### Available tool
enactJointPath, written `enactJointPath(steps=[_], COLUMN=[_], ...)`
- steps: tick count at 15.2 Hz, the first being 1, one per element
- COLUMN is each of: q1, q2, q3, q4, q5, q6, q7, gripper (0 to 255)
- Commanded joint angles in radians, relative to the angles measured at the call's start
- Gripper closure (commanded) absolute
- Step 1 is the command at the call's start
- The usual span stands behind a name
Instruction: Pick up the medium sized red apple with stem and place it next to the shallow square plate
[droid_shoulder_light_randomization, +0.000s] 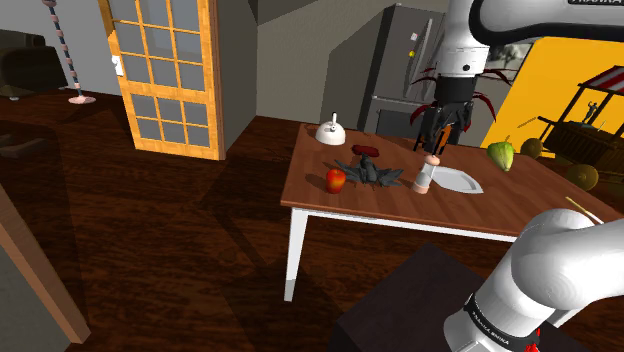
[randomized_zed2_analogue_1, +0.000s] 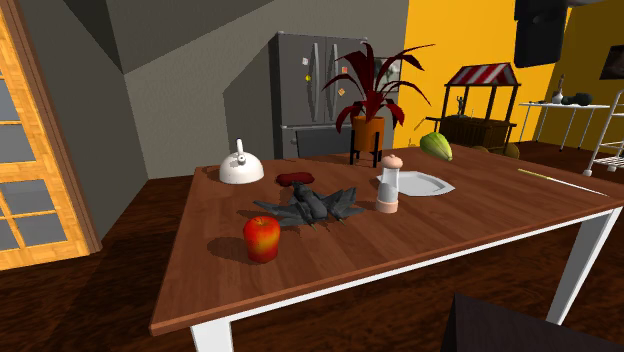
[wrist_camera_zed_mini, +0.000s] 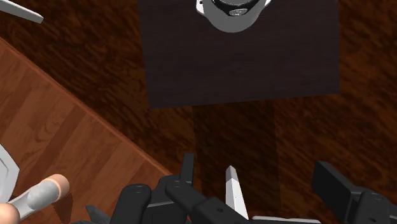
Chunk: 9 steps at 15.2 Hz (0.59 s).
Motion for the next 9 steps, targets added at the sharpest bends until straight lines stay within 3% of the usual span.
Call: enactJointPath(steps=[1,9], q1=[0.0,-0.015], q2=[0.0,0.212], q3=[0.0,-0.105], q4=[0.0,-0.02], q5=[0.0,0.02], q6=[0.0,0.27], q7=[0.0,-0.06], gripper=[0,0])
